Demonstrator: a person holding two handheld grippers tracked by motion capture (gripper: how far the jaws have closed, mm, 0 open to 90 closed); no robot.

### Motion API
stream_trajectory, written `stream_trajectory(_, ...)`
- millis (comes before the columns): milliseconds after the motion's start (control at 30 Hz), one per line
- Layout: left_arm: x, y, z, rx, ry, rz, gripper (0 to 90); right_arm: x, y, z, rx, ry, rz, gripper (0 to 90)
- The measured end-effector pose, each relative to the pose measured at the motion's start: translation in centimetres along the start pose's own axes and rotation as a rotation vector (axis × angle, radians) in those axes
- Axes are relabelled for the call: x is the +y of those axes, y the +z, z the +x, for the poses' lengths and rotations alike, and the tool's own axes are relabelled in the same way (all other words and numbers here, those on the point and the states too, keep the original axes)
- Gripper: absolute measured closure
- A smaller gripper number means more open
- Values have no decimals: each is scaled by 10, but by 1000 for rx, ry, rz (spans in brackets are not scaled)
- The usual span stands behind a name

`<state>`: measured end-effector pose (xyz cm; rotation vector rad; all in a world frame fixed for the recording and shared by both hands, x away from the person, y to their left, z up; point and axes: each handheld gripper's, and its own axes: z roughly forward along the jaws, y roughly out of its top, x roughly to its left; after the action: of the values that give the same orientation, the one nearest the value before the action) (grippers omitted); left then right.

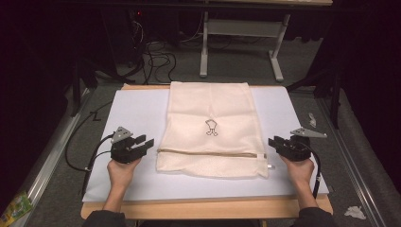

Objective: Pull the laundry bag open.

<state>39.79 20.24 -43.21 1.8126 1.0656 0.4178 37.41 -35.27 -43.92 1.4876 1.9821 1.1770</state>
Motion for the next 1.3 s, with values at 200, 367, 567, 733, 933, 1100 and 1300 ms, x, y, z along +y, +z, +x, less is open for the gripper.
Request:
stream_trajectory(200,-2,-6,11,30,-43,-5,546,-2,-7,-7,3,6,-51,666)
stream_trajectory(367,0,-8,16,37,-58,-20,566,-3,-11,-14,-16,21,-50,662)
stream_trajectory(567,-1,-5,20,67,-64,-24,550,-5,-15,-23,-30,47,-64,663)
stream_trajectory(733,-5,-2,26,88,-76,-26,544,-6,-13,-29,-40,55,-63,661)
stream_trajectory(933,-6,13,31,121,-76,-12,531,-6,-4,-35,-42,78,-42,649)
stream_trajectory(1100,-10,23,31,132,-66,1,530,-10,3,-39,-61,90,-42,649)
stream_trajectory(1300,-15,38,35,167,-67,19,528,-18,9,-42,-79,98,-28,648)
